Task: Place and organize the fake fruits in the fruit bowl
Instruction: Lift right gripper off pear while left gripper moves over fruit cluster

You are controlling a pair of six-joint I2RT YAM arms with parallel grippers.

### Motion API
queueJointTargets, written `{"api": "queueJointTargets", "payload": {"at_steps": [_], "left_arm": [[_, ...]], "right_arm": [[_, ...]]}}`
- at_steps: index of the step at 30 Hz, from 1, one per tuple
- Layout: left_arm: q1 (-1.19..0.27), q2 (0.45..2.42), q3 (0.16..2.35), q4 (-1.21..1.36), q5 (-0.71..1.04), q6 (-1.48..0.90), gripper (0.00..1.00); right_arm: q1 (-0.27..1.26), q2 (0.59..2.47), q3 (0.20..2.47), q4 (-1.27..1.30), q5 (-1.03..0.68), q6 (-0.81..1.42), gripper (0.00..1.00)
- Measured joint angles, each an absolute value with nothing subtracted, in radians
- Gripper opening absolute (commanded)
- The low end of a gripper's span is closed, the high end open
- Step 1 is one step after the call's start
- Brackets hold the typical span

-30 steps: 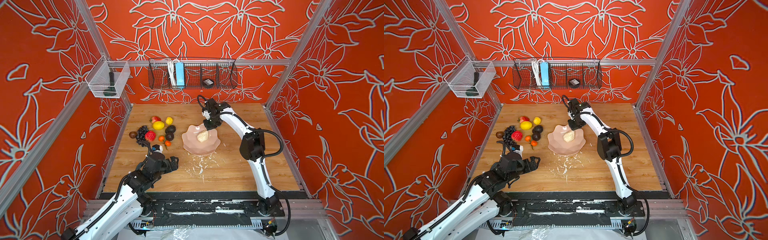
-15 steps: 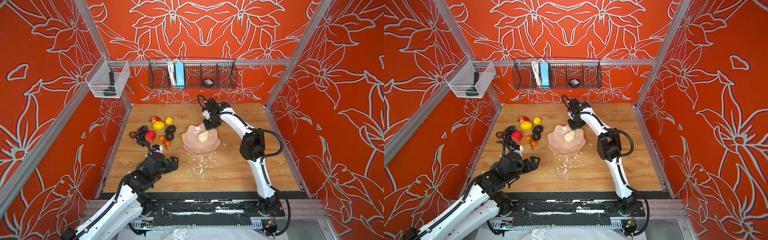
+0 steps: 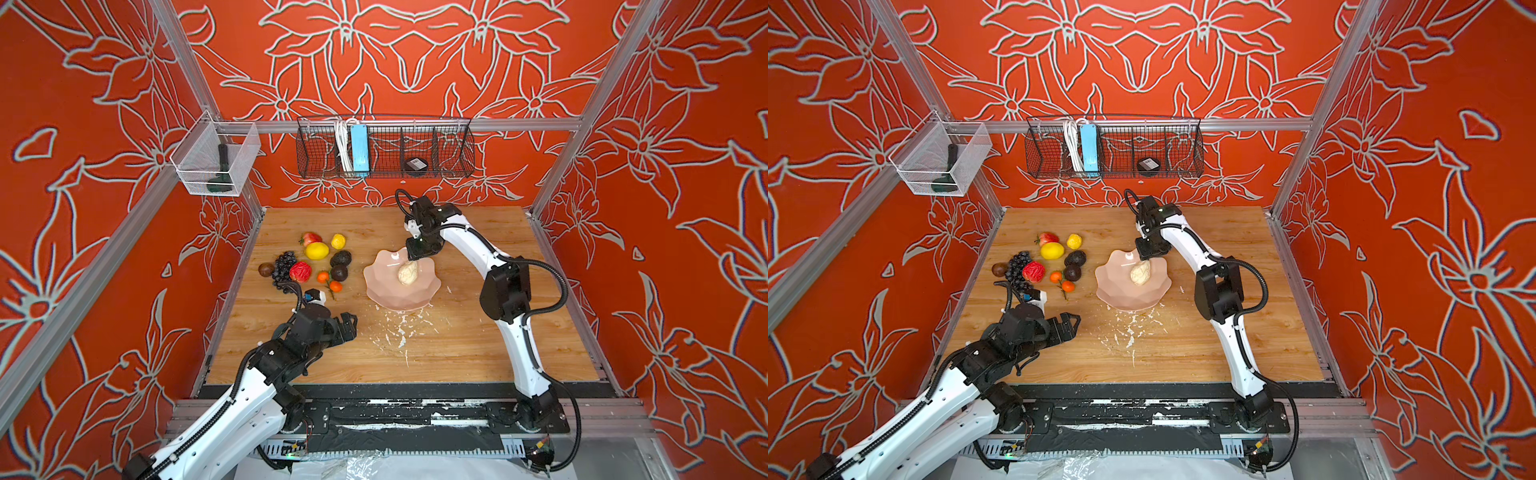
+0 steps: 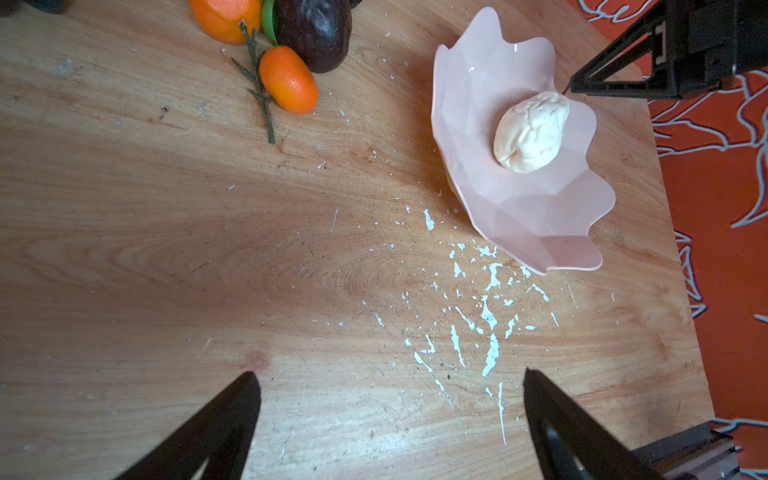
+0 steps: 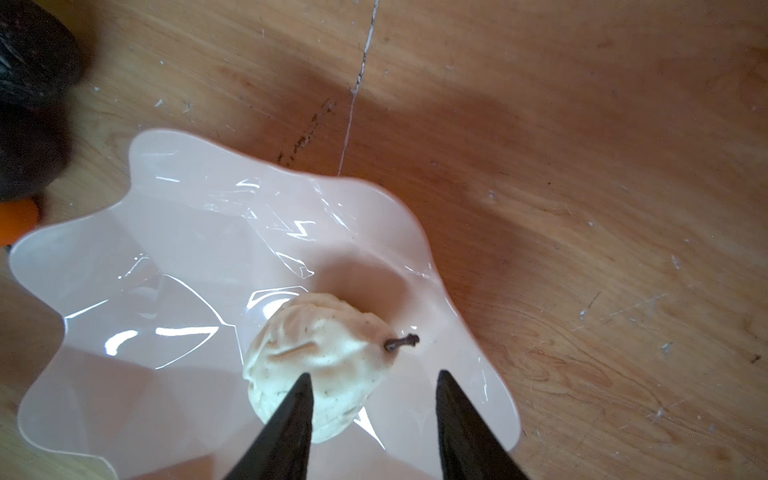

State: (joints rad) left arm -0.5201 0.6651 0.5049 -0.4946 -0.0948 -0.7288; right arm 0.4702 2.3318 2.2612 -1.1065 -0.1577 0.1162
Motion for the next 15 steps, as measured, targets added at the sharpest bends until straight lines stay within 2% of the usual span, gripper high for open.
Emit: {"api": "queueJointTargets", "payload": {"at_steps": [8, 15], "left_arm": [[-0.477, 0.703, 0.574, -0.524, -0.087, -0.716, 0.98], [-0.343, 0.840, 0.748, -0.568, -0.077, -0.686, 0.98]], "right_arm": [[0.471, 2.214, 2.142, -1.071, -0.159, 0.141, 0.51], [0.484, 1.856, 1.768, -0.948, -0.177, 0.199, 0.54]]}}
